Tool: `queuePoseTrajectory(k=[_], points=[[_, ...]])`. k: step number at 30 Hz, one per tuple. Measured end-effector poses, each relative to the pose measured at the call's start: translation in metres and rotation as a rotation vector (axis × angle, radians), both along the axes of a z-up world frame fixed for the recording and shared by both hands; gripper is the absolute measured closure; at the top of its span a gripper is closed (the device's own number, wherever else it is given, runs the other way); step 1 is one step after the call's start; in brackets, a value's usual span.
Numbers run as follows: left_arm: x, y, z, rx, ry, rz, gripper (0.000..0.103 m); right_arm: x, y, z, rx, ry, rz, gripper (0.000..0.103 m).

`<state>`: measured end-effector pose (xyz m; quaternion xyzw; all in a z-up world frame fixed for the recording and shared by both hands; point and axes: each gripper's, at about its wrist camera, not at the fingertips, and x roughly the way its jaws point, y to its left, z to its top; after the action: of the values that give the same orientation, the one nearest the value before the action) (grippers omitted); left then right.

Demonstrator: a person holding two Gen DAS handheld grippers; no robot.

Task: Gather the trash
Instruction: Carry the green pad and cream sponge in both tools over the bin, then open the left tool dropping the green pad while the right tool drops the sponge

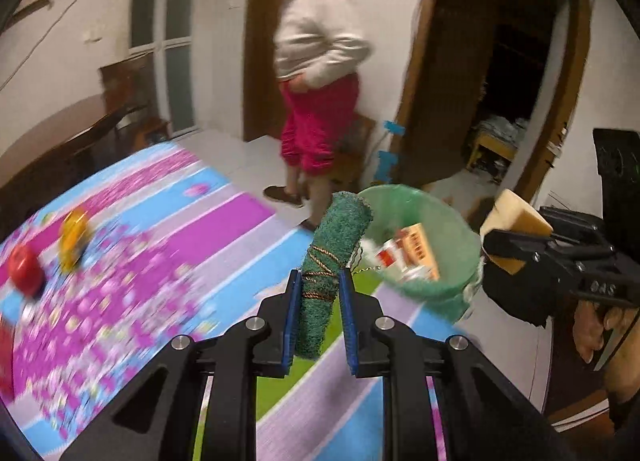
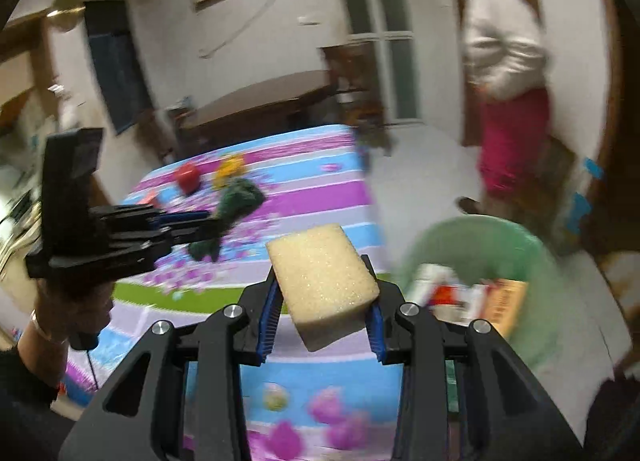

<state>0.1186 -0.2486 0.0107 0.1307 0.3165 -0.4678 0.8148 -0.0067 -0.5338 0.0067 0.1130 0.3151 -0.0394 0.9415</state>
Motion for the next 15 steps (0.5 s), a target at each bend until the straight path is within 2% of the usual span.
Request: queuePoseTrajectory(k=[5,10,15], points=[[-0.007,-0.085,-0.005,0.024,0.032,-0.069,0.082,-0.01,-0.055,0.0,-0.027,0.056,-0.117,0.068],[-0.003,-0.154,-0.021,0.061,0.057,-0.085,0.082,-0.011,-0.093,-0.014,-0.028,0.12,-0.179,0.068],[-0.005,-0.21,-0.034,0.097,0.019,-0.066,0.082,-0.011,-0.12,-0.034,-0.014,0.175,-0.222,0.068]])
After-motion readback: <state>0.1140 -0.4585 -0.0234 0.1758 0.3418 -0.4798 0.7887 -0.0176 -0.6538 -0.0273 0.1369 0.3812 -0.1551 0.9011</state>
